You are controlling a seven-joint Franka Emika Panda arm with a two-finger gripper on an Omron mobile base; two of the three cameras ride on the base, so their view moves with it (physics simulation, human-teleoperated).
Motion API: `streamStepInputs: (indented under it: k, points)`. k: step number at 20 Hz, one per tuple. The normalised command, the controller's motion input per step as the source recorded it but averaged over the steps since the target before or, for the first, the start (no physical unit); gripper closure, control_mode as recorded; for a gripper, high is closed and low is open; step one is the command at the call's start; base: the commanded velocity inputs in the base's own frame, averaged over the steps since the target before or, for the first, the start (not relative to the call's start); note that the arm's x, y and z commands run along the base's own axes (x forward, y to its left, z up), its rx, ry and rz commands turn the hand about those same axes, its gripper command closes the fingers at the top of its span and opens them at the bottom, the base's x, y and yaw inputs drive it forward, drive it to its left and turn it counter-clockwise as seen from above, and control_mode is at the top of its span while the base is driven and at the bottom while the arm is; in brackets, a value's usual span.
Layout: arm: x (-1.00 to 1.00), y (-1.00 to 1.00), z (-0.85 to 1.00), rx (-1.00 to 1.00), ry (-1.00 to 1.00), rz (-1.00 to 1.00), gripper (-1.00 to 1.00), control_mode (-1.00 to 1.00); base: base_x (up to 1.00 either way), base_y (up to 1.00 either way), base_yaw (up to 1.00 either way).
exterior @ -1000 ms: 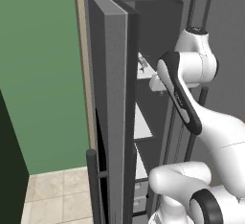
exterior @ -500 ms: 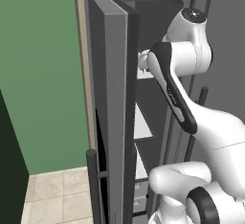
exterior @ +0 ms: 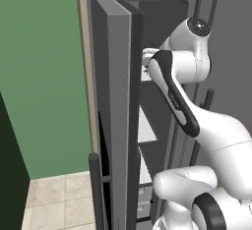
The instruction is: Take the fish, lemon, and mango from the freezer and place them in the bowl on the counter.
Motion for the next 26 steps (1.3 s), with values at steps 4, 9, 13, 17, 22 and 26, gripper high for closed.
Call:
streamStepInputs:
  k: [4,9,13,17,22,26]
  points:
    - [0.40,0.00,-0.06,0.00,0.00,0.00,-1.00,-1.00,0.00,0.00,0.00]
    - [0.61,0.00,0.00,0.00,0.07,0.00,-1.00,-1.00,0.00,0.00,0.00]
    - [0.64,0.00,0.00,-0.02,0.03,0.00,-1.00,-1.00,0.00,0.00,0.00]
    - [0.37,0.00,-0.25,-0.07,0.00,0.00,-1.00,-1.00,0.00,0.00,0.00]
    - [0.11,0.00,-0.37,-0.03,-0.01,0.00,-1.00,-1.00,0.00,0.00,0.00]
    - [0.11,0.09,0.00,0.00,-0.01,0.00,-1.00,-1.00,0.00,0.00,0.00]
